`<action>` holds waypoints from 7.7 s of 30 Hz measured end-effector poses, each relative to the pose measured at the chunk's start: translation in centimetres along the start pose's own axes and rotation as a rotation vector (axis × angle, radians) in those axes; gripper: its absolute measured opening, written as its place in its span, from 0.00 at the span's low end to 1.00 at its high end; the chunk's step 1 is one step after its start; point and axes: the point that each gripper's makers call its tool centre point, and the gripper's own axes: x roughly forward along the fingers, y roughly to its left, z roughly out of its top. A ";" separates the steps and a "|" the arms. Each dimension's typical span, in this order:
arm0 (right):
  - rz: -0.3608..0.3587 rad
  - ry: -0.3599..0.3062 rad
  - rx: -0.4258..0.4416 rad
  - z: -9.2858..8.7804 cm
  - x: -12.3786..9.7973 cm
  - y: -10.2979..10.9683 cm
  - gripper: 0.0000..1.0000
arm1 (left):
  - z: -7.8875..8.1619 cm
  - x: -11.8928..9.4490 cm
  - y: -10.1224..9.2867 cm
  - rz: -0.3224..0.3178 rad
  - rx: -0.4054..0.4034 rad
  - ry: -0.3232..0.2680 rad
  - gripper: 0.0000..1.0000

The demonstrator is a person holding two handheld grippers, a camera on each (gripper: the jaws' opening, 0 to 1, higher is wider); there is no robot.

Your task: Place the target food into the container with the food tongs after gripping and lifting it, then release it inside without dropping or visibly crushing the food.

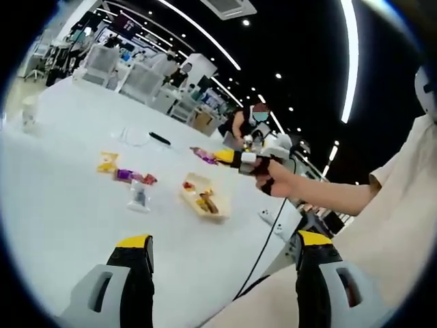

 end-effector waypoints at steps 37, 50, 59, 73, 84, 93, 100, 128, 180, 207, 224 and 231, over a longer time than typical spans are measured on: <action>-0.071 -0.094 0.049 2.4 -3.4 -2.5 0.22 | -0.9 0.1 -0.7 -0.021 -0.004 0.015 0.85; -0.105 -0.112 0.075 2.4 -5.1 -3.9 0.22 | -1.2 0.2 -0.8 -0.025 -0.006 0.023 0.85; -0.124 -0.126 0.096 2.1 -6.0 -4.8 0.22 | -1.3 0.6 -1.1 -0.030 -0.002 0.031 0.85; -0.124 -0.134 0.119 1.9 -6.4 -5.3 0.22 | -1.1 0.2 -1.3 -0.015 0.004 0.029 0.85; -0.115 -0.138 0.115 2.1 -7.0 -5.0 0.22 | -1.6 0.8 -2.5 -0.037 0.005 0.014 0.85; -0.123 -0.140 0.121 1.7 -7.2 -5.4 0.22 | -2.5 0.8 -2.5 -0.040 0.005 0.040 0.85; -0.133 -0.138 0.125 1.6 -7.4 -5.9 0.22 | -2.3 0.8 -2.1 -0.035 -0.002 0.032 0.85; -0.154 -0.141 0.191 0.7 -7.4 -7.3 0.24 | -2.2 1.7 -1.6 -0.049 -0.011 0.053 0.85; -0.079 0.007 0.195 -2.4 -3.4 -3.4 0.27 | -2.2 0.2 -0.2 -0.012 -0.032 0.013 0.85; -0.013 0.090 0.142 -2.8 -0.3 -0.7 0.27 | -2.4 -0.7 0.7 0.015 -0.056 -0.014 0.85; -0.001 0.139 0.039 -3.2 0.7 1.4 0.27 | -2.5 -1.6 1.0 0.027 -0.063 -0.041 0.85; 0.007 0.171 -0.032 -3.9 1.3 2.5 0.27 | -2.5 -2.1 1.1 0.032 -0.059 -0.044 0.85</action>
